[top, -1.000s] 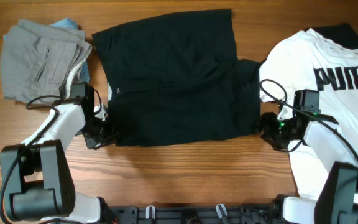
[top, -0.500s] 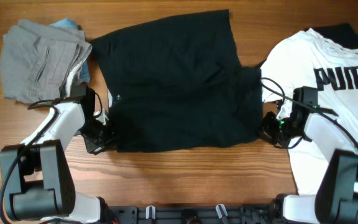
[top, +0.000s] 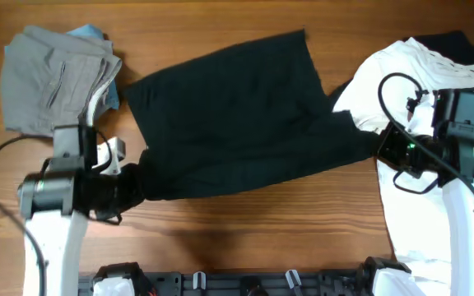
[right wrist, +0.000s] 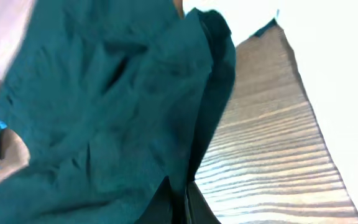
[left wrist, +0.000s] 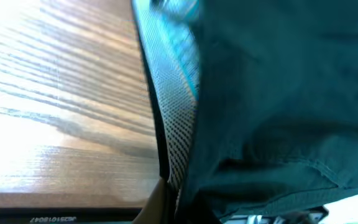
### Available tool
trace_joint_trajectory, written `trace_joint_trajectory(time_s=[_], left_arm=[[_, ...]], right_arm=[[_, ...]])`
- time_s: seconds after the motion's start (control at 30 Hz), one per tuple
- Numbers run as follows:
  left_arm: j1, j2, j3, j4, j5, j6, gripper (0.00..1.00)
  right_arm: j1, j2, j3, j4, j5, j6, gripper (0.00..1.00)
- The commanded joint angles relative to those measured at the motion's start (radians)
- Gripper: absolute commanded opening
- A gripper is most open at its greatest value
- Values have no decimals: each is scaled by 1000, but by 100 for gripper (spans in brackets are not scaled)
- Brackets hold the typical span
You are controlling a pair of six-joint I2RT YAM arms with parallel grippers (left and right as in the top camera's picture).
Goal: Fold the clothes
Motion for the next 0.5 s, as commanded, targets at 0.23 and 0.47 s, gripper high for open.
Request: trace_joint_trajectory(time_s=[0.23, 0.47], left_arm=[[4, -178, 189, -64, -60, -86, 4], [4, -154, 189, -127, -59, -90, 4]], right_arm=[[2, -49, 206, -24, 39, -43, 4], [2, -29, 206, 31, 35, -42, 5]])
